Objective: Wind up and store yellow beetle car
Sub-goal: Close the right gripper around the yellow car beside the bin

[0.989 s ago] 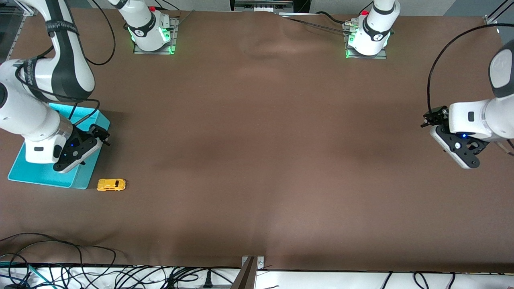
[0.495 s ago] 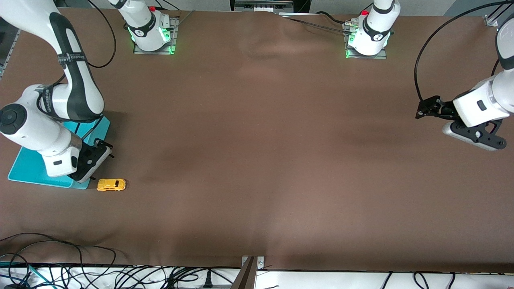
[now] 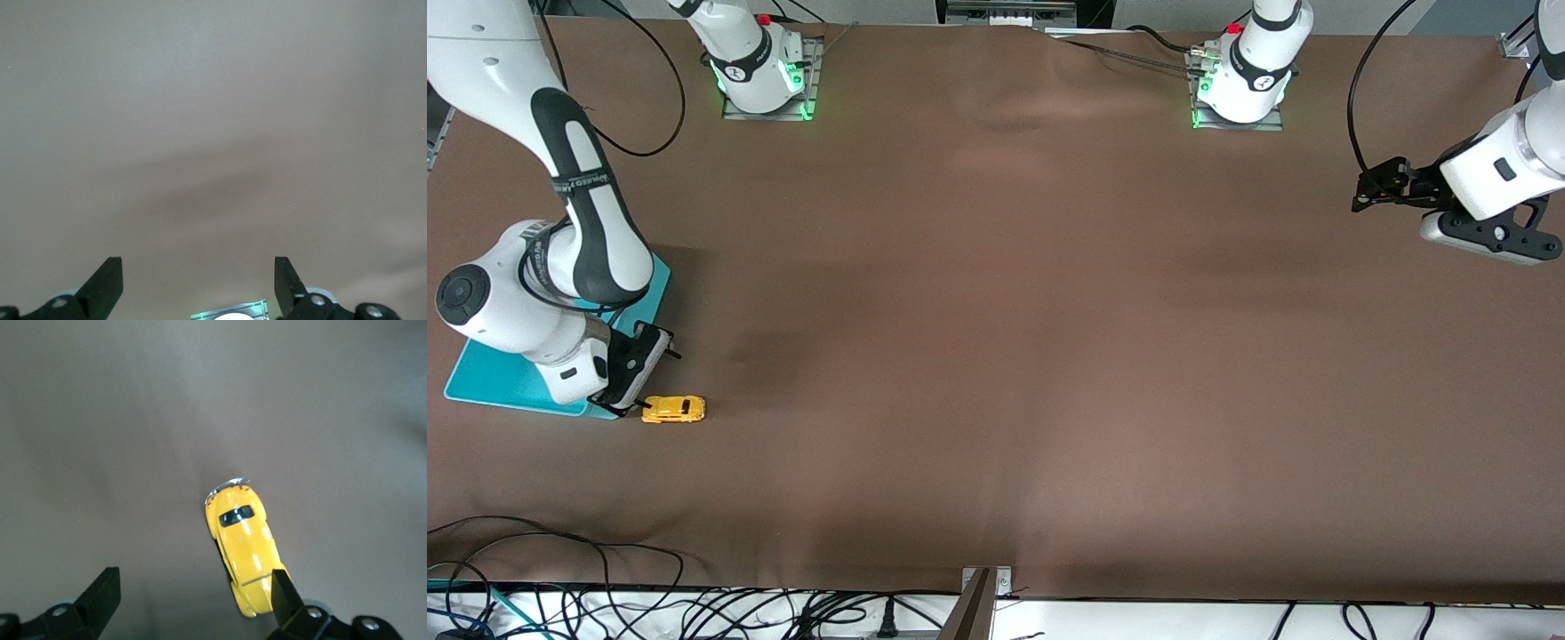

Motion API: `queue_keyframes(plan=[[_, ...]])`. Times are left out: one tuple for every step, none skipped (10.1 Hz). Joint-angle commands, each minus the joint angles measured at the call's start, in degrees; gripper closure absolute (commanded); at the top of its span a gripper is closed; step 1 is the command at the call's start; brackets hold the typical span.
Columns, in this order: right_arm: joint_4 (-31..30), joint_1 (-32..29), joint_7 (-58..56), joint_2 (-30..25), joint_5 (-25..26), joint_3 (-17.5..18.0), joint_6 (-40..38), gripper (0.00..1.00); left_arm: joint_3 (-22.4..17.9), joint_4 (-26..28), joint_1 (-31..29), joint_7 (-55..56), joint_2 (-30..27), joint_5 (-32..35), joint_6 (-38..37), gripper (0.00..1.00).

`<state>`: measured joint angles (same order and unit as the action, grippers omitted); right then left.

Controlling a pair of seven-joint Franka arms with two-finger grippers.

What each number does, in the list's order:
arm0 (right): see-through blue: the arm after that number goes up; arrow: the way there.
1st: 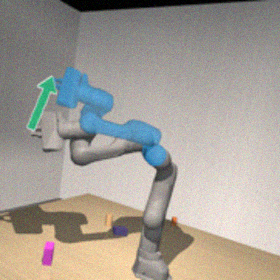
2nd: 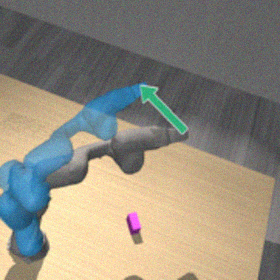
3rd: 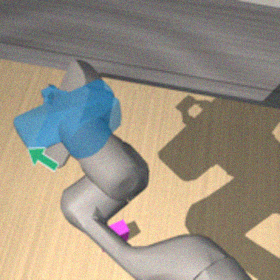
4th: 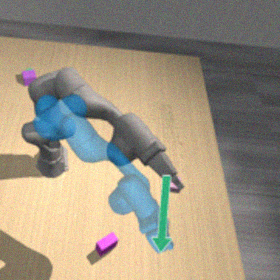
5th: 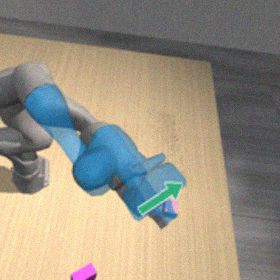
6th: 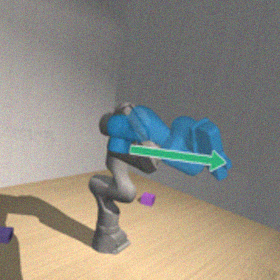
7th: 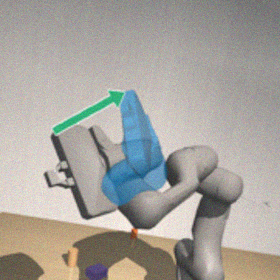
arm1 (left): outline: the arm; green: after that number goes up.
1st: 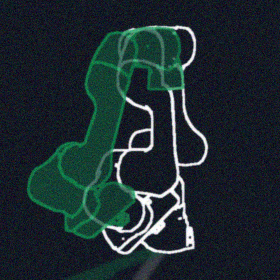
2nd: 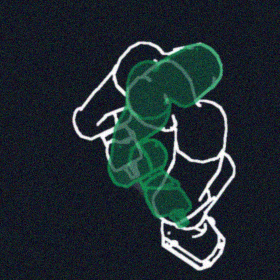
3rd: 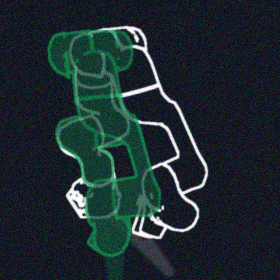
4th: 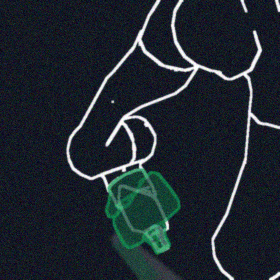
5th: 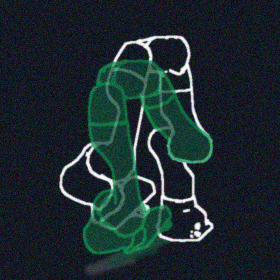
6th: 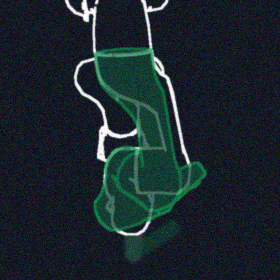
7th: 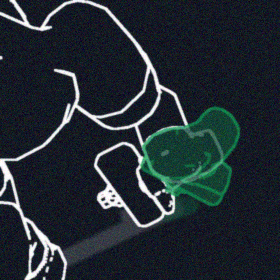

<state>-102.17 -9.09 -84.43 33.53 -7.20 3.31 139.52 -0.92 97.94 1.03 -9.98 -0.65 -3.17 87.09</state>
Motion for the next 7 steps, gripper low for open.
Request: queue_keyframes(plan=[[5.8,0.2,-6.0,4.6,-1.8,0.7,-0.3,0.0,-0.2,-0.1,0.1,3.0,-0.6,-0.9,1.1,0.0],[7.2,0.3,-7.0,5.5,-1.6,0.8,-0.6,0.0,-0.5,-1.4,0.1,2.4,0.8,-0.9,1.8,0.0],[8.2,0.3,-8.8,6.5,-1.5,0.8,-0.6,0.0,-0.5,-1.9,0.4,3.2,2.0,-0.9,1.8,0.0],[10.7,0.3,-11.5,8.8,-1.4,0.8,-1.0,0.0,-0.6,-3.4,0.2,3.1,3.6,-0.9,1.8,0.0],[13.8,0.3,-12.2,11.0,-1.4,0.8,-3.4,0.0,-0.6,-5.1,0.1,3.2,4.1,-1.0,1.8,0.0],[16.8,0.4,-12.2,12.8,-1.4,0.8,-6.3,0.0,-0.7,-6.2,0.0,3.2,4.1,-1.0,1.8,0.0],[18.0,0.4,-12.2,13.9,-1.4,0.8,-7.4,0.0,-1.2,-7.4,-0.4,2.9,4.1,-0.9,1.8,0.0]])
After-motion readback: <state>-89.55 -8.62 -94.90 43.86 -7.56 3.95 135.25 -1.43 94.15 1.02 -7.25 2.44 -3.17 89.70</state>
